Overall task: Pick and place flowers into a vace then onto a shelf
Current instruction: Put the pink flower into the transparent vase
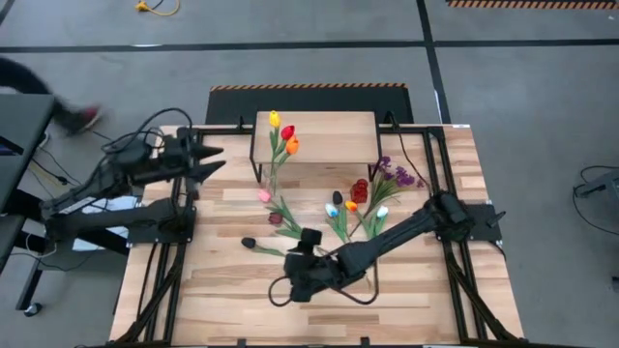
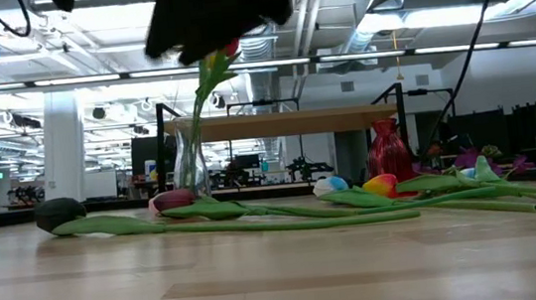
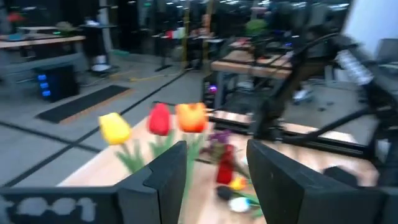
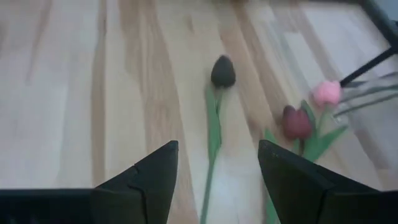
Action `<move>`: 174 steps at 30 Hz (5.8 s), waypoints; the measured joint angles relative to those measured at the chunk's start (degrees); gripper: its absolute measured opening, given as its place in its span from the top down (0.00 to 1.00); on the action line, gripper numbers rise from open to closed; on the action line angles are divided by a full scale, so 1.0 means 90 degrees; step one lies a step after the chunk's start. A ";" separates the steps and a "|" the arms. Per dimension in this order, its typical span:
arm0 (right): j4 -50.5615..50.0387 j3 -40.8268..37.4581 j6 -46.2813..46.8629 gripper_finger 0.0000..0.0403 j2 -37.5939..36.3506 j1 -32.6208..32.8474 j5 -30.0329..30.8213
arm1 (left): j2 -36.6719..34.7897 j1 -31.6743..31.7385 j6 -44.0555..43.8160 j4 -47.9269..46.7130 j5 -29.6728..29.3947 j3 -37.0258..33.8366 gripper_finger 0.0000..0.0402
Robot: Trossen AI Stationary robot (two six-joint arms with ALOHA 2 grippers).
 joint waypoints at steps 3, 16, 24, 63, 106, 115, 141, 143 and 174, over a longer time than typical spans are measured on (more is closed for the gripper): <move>0.0373 0.0003 0.0051 0.46 0.0265 -0.0231 -0.0053 | -0.0212 -0.0423 -0.0048 -0.0218 -0.0014 -0.0002 0.61; -0.0274 0.0008 0.1724 0.46 0.0339 -0.1030 -0.0012 | -0.0634 -0.1302 -0.0327 0.0108 -0.0021 -0.1150 0.61; -0.0394 0.0017 0.2580 0.46 0.0884 -0.1388 -0.0158 | -0.0694 -0.1503 -0.0339 0.0070 0.0171 -0.1251 0.61; 0.0210 -0.0779 0.2520 0.58 0.1062 -0.2006 -0.1097 | -0.0694 -0.1771 -0.0368 0.0072 0.0335 -0.1251 0.61; -0.1339 0.1604 0.2589 1.00 0.1139 -0.0097 0.1157 | -0.0694 -0.1776 -0.1053 0.0065 0.0480 -0.1251 0.61; -0.1860 0.1659 0.2578 1.00 0.1139 -0.0178 0.0286 | -0.0694 -0.1776 -0.1019 0.0062 0.0519 -0.1251 0.61; -0.1554 0.1355 0.2293 0.95 0.1130 -0.0571 -0.0840 | -0.0692 -0.1776 -0.0883 0.0065 0.0525 -0.1251 0.61; -0.1554 0.1355 0.2296 0.93 0.1130 -0.0569 -0.0843 | -0.0693 -0.1776 -0.0881 0.0065 0.0526 -0.1251 0.61; -0.1024 0.1331 0.1678 0.83 0.1384 -0.1117 -0.1881 | -0.0691 -0.1776 -0.0835 0.0059 0.0540 -0.1251 0.61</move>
